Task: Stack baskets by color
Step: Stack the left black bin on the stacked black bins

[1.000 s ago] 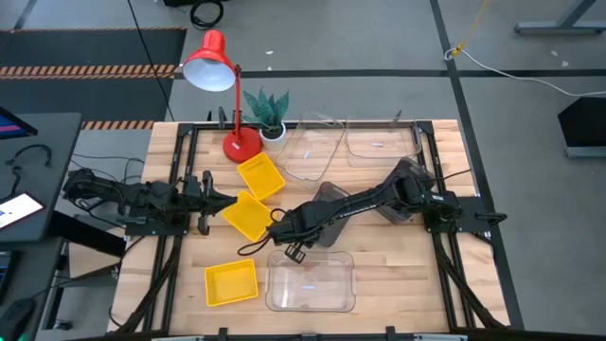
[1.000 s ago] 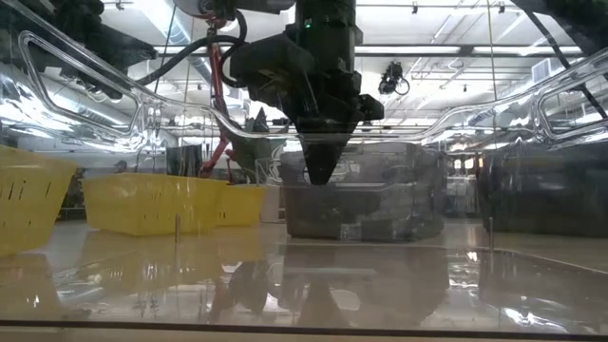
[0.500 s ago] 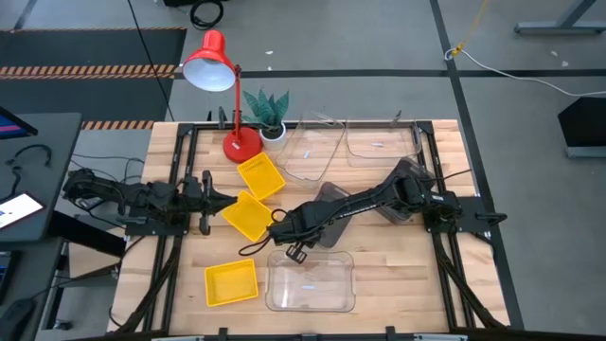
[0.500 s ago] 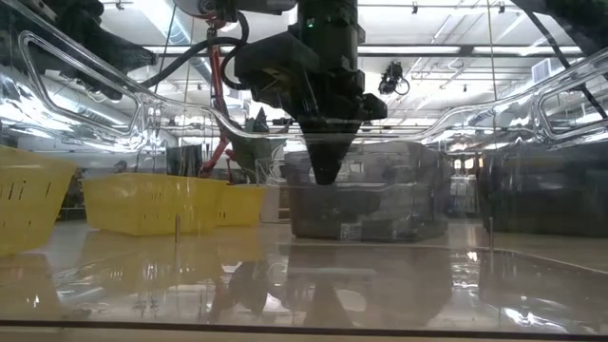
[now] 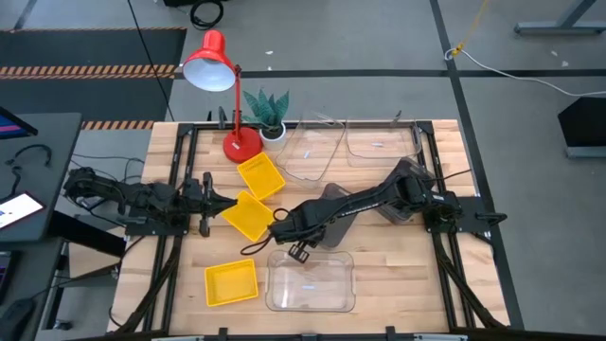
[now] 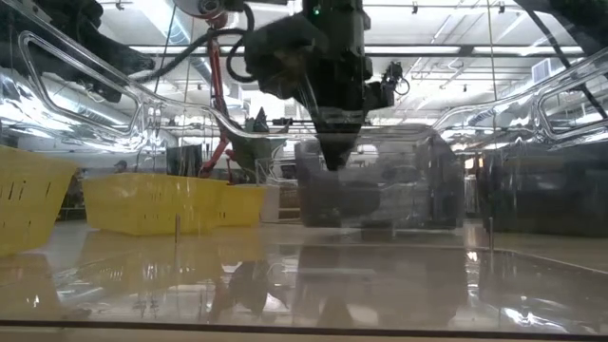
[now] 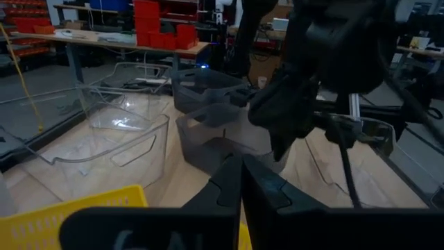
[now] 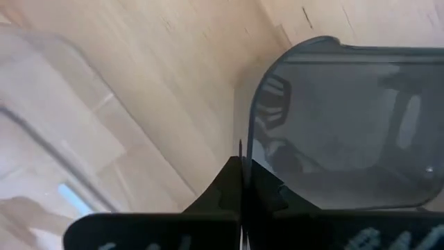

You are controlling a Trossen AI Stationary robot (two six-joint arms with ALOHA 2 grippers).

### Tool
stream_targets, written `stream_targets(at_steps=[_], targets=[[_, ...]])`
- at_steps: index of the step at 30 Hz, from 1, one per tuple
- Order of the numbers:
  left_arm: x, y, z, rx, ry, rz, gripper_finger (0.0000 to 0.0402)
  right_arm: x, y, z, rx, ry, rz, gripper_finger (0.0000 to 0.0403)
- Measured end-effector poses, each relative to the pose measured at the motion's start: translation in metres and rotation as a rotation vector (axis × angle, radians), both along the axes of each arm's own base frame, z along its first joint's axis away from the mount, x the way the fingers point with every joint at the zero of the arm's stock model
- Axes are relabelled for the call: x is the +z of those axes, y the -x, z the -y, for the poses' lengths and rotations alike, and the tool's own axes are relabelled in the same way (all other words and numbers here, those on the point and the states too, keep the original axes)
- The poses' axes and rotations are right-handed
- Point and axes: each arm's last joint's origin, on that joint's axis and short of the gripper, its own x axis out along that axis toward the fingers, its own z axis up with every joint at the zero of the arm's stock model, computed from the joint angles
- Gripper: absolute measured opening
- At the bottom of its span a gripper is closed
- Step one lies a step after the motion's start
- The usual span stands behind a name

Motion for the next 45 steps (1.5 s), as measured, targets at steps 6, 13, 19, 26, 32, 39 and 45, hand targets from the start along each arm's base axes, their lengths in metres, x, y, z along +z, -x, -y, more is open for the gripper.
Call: stream_targets(at_steps=[6, 13, 19, 26, 32, 39, 45], targets=[[0.0, 0.0, 0.0, 0.0, -0.001, -0.001, 0.0019, 0.013, -0.001, 0.0, 0.0, -0.001, 0.014, 0.0002], [-0.001, 0.0, 0.0, 0.0, -0.002, -0.006, 0.0021, 0.03, 0.003, 0.001, -0.015, 0.031, 0.001, 0.0002], [-0.001, 0.0, 0.0, 0.0, -0.002, -0.006, 0.0014, 0.042, 0.004, 0.002, -0.019, 0.043, 0.015, 0.0002], [-0.001, 0.0, 0.0, 0.0, -0.002, -0.007, 0.0022, 0.052, 0.007, 0.003, -0.019, 0.05, 0.004, 0.0002], [-0.001, 0.0, 0.0, 0.0, -0.003, -0.008, 0.0021, 0.059, 0.009, 0.003, -0.004, 0.056, 0.009, 0.0003], [-0.001, 0.0, 0.0, 0.0, -0.003, -0.009, 0.0019, 0.078, 0.018, 0.0, 0.013, 0.05, 0.054, 0.0003], [-0.001, 0.0, 0.0, 0.0, 0.003, -0.009, 0.0027, 0.108, 0.033, 0.002, 0.001, 0.081, 0.135, 0.0003]])
